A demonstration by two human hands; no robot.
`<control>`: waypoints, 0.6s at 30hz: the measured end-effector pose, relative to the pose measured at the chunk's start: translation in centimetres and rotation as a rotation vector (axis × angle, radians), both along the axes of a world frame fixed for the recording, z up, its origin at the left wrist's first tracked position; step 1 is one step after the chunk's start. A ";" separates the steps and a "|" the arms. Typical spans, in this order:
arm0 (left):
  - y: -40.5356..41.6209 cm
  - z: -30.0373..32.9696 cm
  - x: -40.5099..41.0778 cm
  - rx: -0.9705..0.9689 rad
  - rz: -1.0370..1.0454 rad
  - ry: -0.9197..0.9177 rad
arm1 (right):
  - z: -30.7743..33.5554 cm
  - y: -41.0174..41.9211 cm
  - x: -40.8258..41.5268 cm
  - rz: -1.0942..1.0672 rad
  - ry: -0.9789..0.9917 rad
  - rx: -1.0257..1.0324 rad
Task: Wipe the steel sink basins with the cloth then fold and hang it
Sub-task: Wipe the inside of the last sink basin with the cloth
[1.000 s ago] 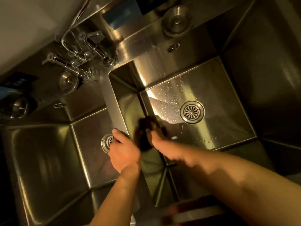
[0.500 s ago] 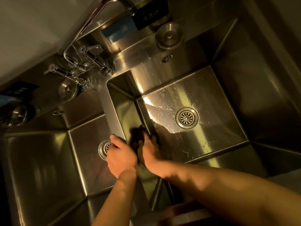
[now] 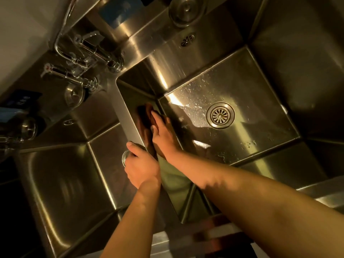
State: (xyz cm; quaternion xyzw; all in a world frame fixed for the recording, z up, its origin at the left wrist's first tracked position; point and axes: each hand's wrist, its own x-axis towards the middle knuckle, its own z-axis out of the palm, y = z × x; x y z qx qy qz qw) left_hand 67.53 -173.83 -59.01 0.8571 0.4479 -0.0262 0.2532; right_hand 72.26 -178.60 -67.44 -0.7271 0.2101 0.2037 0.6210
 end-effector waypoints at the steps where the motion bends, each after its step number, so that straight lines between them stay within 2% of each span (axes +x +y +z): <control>1: 0.1 -0.1 0.0 0.009 -0.003 0.003 | -0.9 -0.2 -0.1 0.000 0.049 0.014; 6: 0.1 -0.5 0.0 0.060 0.003 -0.023 | -4.3 -1.2 -2.6 0.070 0.389 0.000; 9: -0.2 -0.4 -0.2 0.080 -0.052 -0.094 | -4.7 -1.0 -4.3 0.152 0.483 -0.075; 14: -0.4 0.3 -0.7 0.019 -0.359 -0.174 | -3.3 -1.1 -5.3 0.240 0.479 -0.138; 18: -0.3 0.2 -0.9 0.098 -0.607 -0.123 | -0.1 -1.5 -6.1 0.125 0.363 -0.083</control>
